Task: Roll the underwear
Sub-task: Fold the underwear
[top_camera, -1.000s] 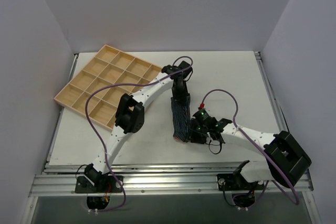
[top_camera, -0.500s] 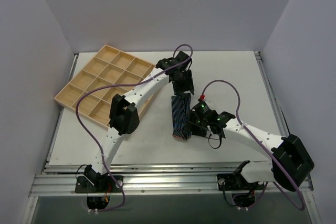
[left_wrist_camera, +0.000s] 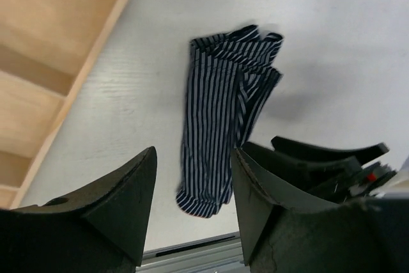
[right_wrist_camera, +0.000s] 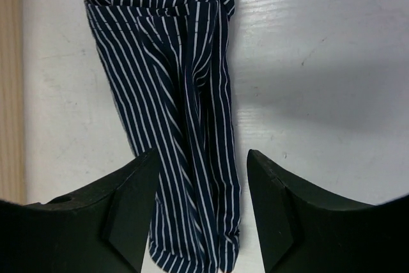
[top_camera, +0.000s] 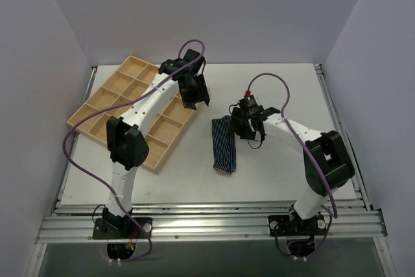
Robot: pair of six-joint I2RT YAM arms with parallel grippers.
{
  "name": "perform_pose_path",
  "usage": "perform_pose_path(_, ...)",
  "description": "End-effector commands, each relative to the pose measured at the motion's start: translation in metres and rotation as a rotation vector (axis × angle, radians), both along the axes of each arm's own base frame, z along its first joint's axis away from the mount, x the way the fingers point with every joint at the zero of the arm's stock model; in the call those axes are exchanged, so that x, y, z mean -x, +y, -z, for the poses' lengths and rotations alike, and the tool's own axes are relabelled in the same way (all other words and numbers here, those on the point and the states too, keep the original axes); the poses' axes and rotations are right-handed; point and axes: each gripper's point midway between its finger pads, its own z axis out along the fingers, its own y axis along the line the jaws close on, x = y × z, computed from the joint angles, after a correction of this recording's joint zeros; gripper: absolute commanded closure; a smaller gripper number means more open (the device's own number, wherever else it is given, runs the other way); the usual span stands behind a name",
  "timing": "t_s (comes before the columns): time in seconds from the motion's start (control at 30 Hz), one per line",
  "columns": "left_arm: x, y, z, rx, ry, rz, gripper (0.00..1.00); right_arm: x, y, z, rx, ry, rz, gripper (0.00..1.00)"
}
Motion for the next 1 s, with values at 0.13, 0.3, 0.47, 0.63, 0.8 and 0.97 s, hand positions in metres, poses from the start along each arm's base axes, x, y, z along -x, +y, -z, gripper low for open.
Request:
perform_pose_path(0.13, 0.043, 0.027, -0.011, -0.037, -0.005, 0.016, 0.42, -0.023, 0.002, 0.010, 0.061, 0.005, -0.091, 0.46)
perform_pose_path(0.3, 0.058, 0.031, 0.007, -0.041, 0.029, 0.016, 0.43, -0.029, -0.004, 0.027, 0.105, 0.033, -0.088, 0.44)
perform_pose_path(0.47, 0.068, 0.029, 0.016, -0.049, 0.045, 0.026, 0.43, -0.029, -0.024, 0.034, 0.137, 0.060, -0.061, 0.58)
perform_pose_path(0.63, 0.075, 0.023, 0.023, -0.057, 0.058, 0.045, 0.43, -0.034, -0.026, 0.024, 0.090, 0.035, -0.064, 0.64)
perform_pose_path(0.8, 0.088, 0.006, 0.036, -0.033, 0.086, 0.092, 0.43, -0.042, -0.021, 0.015, 0.067, 0.015, -0.082, 0.67)
perform_pose_path(0.97, 0.102, -0.008, 0.051, -0.008, 0.109, 0.131, 0.44, -0.035, -0.008, 0.013, -0.012, 0.025, -0.161, 0.62)
